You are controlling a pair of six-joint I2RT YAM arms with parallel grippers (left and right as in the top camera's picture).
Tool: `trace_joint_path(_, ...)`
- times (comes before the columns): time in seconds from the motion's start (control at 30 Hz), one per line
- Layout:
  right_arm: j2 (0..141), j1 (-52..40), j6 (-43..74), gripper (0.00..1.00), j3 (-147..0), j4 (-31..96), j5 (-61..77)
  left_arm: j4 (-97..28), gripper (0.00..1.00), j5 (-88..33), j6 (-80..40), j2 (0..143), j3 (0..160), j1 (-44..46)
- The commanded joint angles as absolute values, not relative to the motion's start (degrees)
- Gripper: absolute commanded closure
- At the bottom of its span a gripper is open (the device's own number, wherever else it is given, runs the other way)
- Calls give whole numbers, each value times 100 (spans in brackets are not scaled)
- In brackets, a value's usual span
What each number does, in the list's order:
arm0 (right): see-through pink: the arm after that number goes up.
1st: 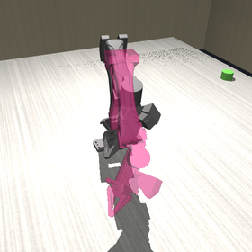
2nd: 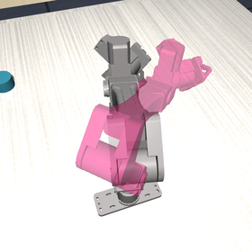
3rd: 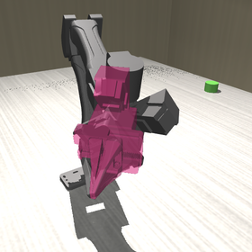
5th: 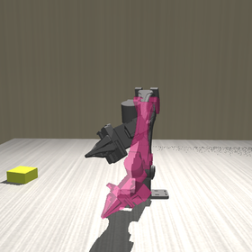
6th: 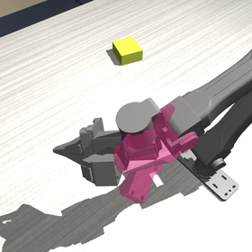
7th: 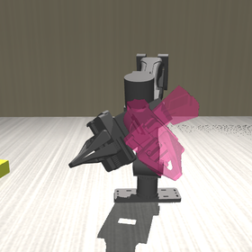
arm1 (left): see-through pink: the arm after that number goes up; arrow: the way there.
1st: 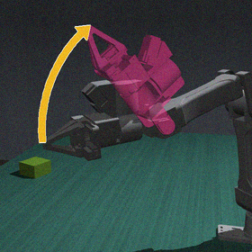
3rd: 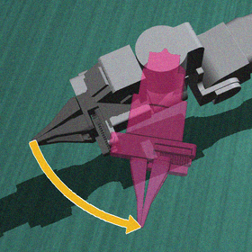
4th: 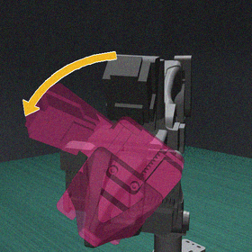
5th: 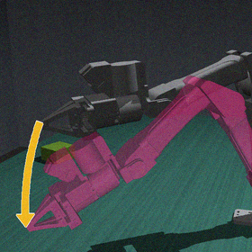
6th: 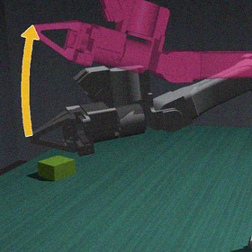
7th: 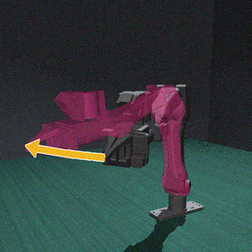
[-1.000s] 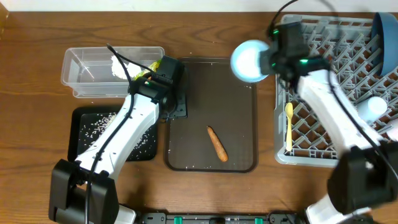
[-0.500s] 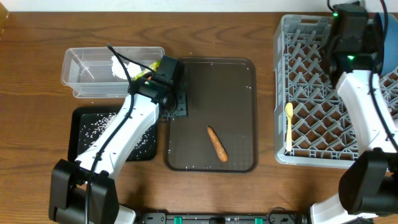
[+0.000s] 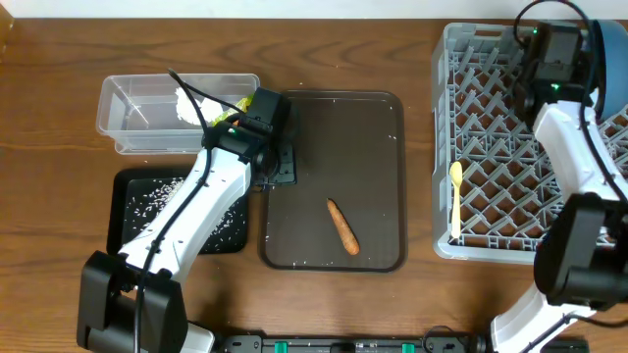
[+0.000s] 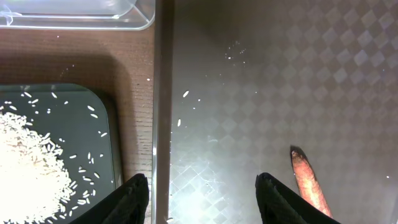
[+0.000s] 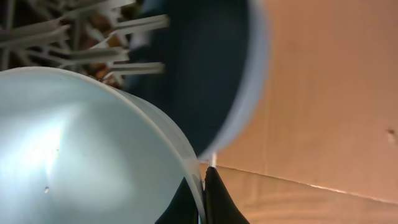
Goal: Sort waste into correct bins and load items into the dishwasher rack
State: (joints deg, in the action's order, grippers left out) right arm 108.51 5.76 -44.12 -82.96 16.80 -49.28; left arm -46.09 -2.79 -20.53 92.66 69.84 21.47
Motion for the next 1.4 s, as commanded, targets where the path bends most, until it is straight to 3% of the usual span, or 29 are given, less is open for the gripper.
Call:
trace_joint_path(0.0, 11061, 635, -4368, 99, -8346, 1730, -5022, -4624, 42, -235, -2021, 9295, 7037, 2121)
trace_joint_path(1.07, 11194, -213, -2399, 94, -8344, 3708, -4947, -4622, 41, -233, -2018, 9295, 7037, 2121)
trace_joint_path(1.37, 11194, -515, -2377, 85, -8344, 3789, -4707, -4622, 41, -233, -2018, 9295, 7037, 2121)
